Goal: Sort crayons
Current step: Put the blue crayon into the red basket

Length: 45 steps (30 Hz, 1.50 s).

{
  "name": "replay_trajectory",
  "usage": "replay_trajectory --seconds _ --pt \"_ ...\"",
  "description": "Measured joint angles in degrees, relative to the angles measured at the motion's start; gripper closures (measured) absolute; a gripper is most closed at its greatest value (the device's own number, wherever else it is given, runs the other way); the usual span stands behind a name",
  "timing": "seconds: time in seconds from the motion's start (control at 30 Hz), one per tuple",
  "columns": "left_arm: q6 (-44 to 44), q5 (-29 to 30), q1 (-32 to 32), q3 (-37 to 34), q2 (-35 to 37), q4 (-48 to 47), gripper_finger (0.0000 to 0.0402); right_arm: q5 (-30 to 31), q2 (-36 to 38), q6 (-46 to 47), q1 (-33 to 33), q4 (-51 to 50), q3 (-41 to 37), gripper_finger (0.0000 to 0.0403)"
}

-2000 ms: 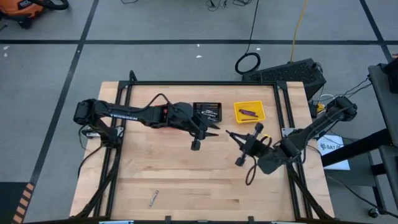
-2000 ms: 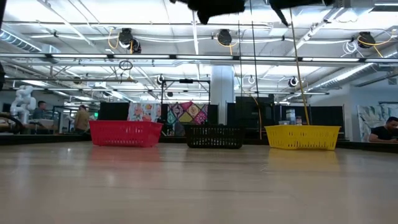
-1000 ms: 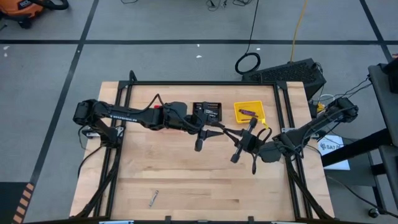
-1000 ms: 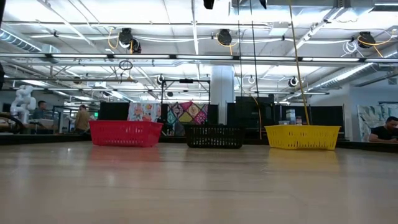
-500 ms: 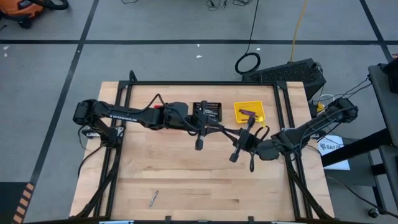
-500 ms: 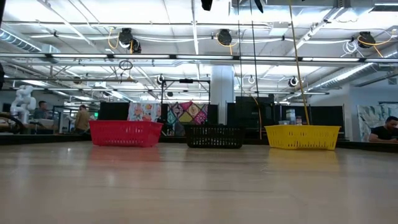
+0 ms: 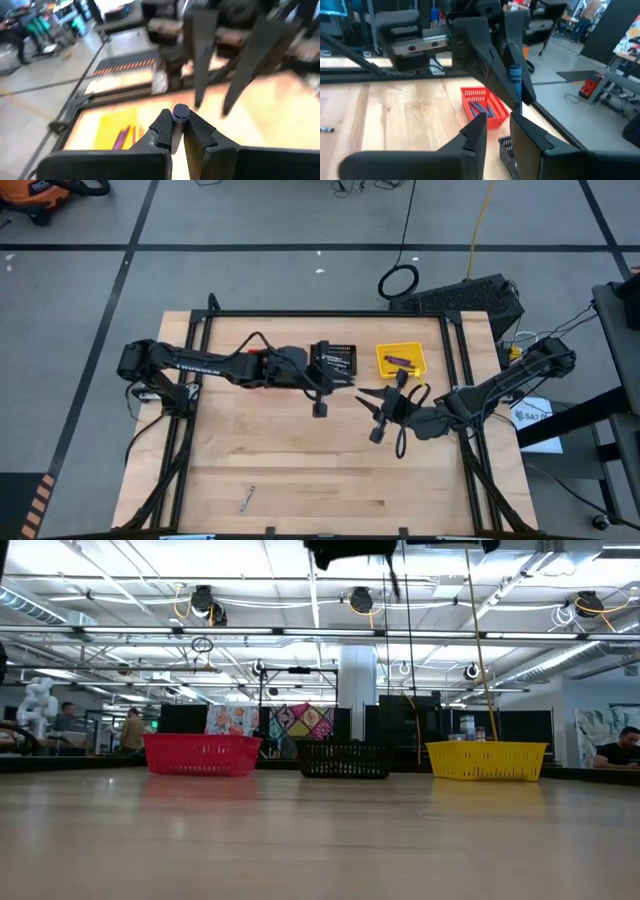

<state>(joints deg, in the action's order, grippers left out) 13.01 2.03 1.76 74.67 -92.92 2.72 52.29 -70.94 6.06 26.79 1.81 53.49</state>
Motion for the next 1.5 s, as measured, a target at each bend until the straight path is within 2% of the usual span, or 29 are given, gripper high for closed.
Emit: replay_trajectory --seconds 0.23,0.4,0.5,0.67,0.77,0.9,1.07,1.5 --pt "2.7 9.2 -1.6 0.0 0.4 -15.0 0.0384 0.0 0.0 5.6 -0.1 -4.9 0.0 0.0301" --pt "3.9 19.4 -4.1 0.0 0.7 -29.8 0.0384 0.0 0.0 9.1 -0.1 -7.9 0.0 0.0294" --pt "3.0 22.1 -6.0 0.0 0.6 -38.0 0.0384 -0.1 0.0 10.8 -0.1 -9.0 0.0 0.0294" --pt "-1.1 22.4 -9.6 0.0 0.3 -51.8 0.0384 -0.1 0.0 12.9 -0.1 -11.0 0.0 0.0293" --pt "-3.4 22.4 -11.2 -0.1 0.3 -56.9 0.0384 -0.1 0.0 13.0 -0.1 -11.3 0.0 0.0293" --pt "-3.7 21.9 -13.0 -0.1 0.3 -59.5 0.0384 -0.1 0.0 13.0 -0.1 -11.4 0.0 0.0293" --pt "-5.1 14.7 -14.2 -0.1 -1.0 -60.9 0.0384 -0.1 0.0 14.3 -0.1 -12.1 0.0 0.0293" --pt "-5.2 14.6 -14.1 -0.1 -7.9 -63.6 0.0377 -0.5 0.0 19.0 -0.1 -15.5 0.0 0.0293"
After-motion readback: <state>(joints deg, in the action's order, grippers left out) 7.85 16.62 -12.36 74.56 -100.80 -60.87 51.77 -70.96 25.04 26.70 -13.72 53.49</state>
